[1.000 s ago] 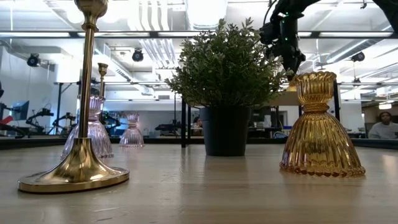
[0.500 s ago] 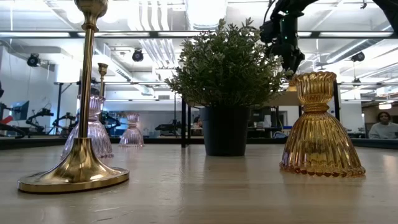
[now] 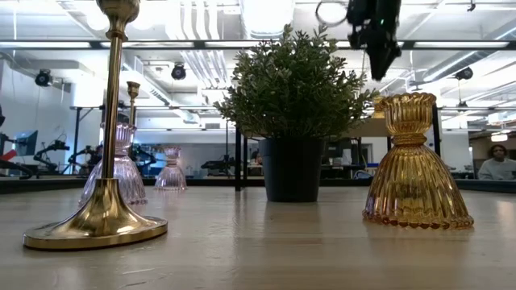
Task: Pick & Place candle stick holders
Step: Put the bottom orange candle holder on the shelf
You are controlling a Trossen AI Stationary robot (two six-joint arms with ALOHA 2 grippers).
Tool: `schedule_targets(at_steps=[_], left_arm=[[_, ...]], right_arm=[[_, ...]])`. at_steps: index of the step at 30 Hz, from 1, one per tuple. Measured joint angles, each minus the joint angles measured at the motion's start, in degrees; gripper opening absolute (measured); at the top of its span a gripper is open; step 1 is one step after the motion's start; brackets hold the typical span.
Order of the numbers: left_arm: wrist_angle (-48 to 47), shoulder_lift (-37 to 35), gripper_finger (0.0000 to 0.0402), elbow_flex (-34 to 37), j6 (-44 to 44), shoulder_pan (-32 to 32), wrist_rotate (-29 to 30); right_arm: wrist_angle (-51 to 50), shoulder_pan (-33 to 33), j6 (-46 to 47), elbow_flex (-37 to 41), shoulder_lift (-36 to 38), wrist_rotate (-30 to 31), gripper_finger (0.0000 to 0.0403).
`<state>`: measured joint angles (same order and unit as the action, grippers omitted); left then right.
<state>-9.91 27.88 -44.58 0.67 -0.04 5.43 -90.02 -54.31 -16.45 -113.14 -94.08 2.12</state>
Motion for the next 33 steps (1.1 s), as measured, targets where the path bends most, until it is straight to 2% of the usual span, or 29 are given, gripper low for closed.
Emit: schedule_targets(at_steps=[5,7,11,14,21,26,33], left_arm=[[0.0,0.0,0.003,0.0,0.0,0.0,0.0],[0.0,0.0,0.003,0.0,0.0,0.0,0.0],[0.0,0.0,0.003,0.0,0.0,0.0,0.0],[0.0,0.0,0.003,0.0,0.0,0.0,0.0],[0.0,0.0,0.003,0.0,0.0,0.0,0.0],[0.0,0.0,0.003,0.0,0.0,0.0,0.0],[0.0,0.0,0.003,0.0,0.0,0.0,0.0]], right_arm=[[0.2,4.9,1.3,0.5,5.6,-15.4,0.0153],[0.8,9.0,1.2,1.6,7.6,-18.3,0.0143],[3.5,20.4,1.3,6.8,11.2,-19.6,0.0123],[5.9,29.9,1.6,12.6,13.9,-22.8,0.0111],[11.6,49.1,8.8,25.2,18.7,-23.7,0.0093],[13.8,57.8,15.6,32.3,20.7,-23.2,0.0086],[17.9,65.6,27.0,43.0,23.8,-23.1,0.0069]])
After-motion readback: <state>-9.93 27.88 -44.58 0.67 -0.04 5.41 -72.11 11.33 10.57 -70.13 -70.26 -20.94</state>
